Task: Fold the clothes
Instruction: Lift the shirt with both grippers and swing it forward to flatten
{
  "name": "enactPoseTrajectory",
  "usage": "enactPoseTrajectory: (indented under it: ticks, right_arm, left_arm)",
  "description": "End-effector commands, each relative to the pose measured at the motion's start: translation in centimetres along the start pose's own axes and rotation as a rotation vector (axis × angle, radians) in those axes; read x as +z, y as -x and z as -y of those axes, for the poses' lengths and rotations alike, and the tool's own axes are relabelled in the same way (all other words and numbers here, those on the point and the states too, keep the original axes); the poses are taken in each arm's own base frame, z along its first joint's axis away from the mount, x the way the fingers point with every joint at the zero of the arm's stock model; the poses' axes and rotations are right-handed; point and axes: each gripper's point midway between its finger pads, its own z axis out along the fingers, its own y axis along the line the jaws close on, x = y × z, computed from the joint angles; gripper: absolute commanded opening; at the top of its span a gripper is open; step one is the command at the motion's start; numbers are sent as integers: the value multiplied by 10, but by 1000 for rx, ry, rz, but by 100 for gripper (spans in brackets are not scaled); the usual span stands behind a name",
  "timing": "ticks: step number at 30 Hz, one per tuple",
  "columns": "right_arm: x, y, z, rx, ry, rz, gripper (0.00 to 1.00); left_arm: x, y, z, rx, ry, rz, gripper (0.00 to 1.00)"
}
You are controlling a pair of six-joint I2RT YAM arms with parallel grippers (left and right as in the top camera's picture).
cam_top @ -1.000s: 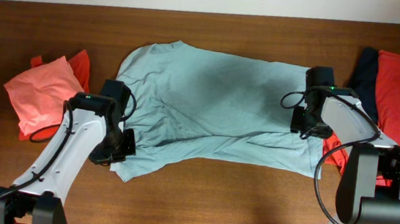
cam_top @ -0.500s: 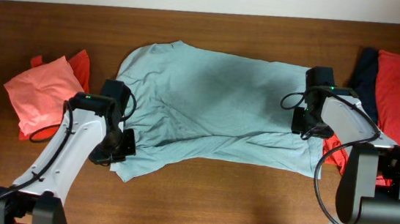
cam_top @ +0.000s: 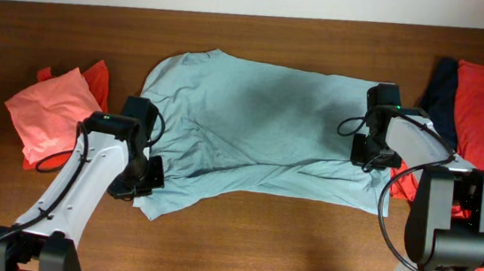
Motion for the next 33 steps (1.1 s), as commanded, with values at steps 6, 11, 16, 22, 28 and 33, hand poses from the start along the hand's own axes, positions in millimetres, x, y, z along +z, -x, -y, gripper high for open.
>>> enactPoseTrajectory:
  ticks: [6,11,16,22,28,33]
  right_arm:
    - [-65,11,15,84,7,72,4]
    - [-173,24,34,127,44,296,4]
    - [-274,-1,67,178,29,515,4]
    - [-361,-60,98,204,22,720,4]
    - [-427,-92,118,264,45,944,4]
    - [-436,-83,119,251,40,967,4]
  left_arm:
    - [-44,26,25,88,-125,103,0]
    - [-115,44,29,166,-138,223,0]
    - [-190,46,13,152,-82,357,0]
    - [-294,12,6,159,-190,611,0]
    - [-361,-26,-12,127,-257,896,0]
    - [-382,-28,-26,86,-224,1015,0]
